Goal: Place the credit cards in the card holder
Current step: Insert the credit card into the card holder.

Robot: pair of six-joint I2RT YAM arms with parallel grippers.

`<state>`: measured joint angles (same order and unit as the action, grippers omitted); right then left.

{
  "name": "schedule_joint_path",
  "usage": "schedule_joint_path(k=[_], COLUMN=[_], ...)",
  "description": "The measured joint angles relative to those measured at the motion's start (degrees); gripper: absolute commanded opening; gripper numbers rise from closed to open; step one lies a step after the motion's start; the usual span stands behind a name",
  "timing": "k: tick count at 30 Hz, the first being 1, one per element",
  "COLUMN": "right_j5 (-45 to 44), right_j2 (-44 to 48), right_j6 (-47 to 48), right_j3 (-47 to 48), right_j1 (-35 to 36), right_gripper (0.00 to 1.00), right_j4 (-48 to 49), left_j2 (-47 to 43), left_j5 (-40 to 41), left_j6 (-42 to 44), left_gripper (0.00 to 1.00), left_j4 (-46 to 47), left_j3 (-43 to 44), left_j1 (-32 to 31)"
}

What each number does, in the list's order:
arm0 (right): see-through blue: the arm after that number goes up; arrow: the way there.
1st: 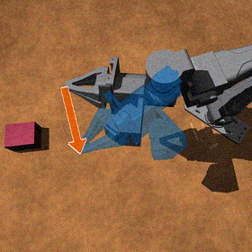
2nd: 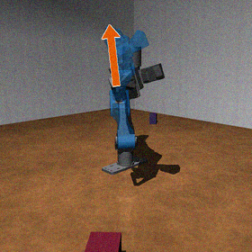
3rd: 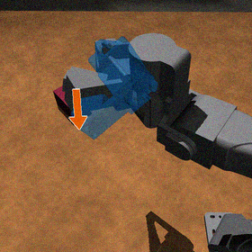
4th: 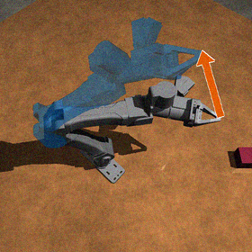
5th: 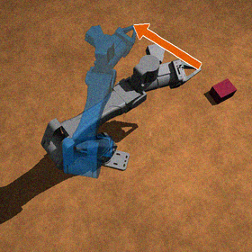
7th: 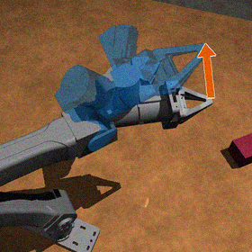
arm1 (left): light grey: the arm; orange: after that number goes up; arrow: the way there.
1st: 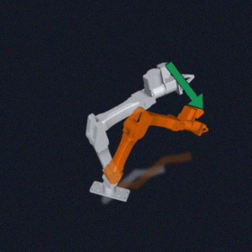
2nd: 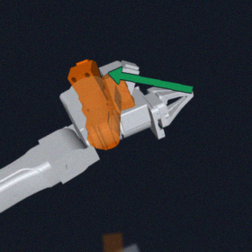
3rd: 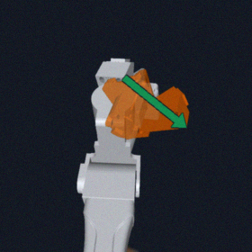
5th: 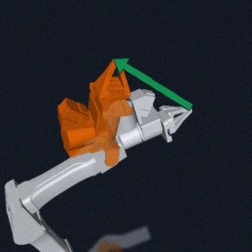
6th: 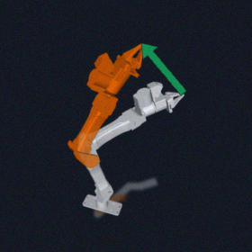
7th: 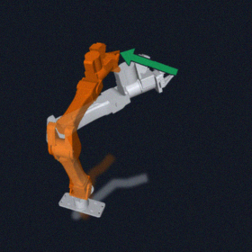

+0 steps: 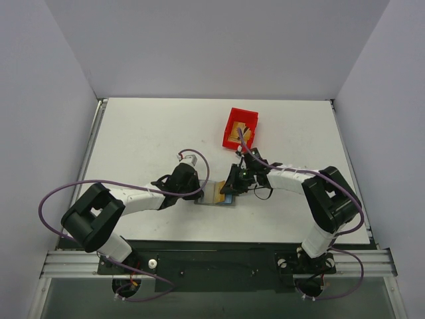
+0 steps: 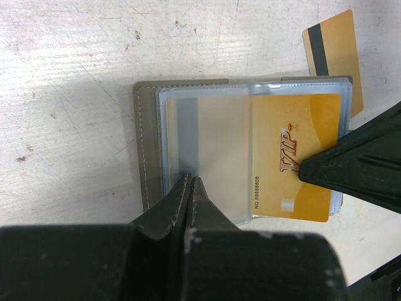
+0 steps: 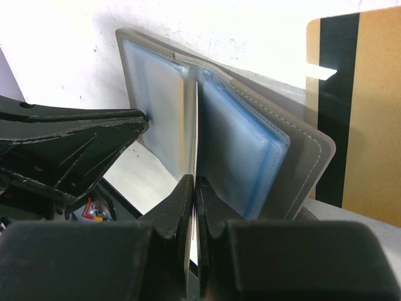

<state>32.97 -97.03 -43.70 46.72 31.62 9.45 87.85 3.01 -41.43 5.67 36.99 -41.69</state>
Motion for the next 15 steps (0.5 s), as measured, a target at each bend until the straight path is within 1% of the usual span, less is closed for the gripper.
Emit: schedule_joint_path(k=[8,15], right_j5=[1.49,1.79], right_j2=[-0.35,-0.35], right_j6=[-1.11,-1.22], right_j3=[-3.63,-5.33], right_j1=[-0.15,-0.15], right_gripper=[0.0,0.0], right_j4=[7.02,10.71], left_j2=[-0.09,-0.15], left_j5=[0.31,0.81], left_j6=[-0.07,-0.13], left_gripper=[0.0,0.0], left_j4=[-0.2,-0.35], left_j3=[0.0,0.0], left_j1=[0.0,0.0])
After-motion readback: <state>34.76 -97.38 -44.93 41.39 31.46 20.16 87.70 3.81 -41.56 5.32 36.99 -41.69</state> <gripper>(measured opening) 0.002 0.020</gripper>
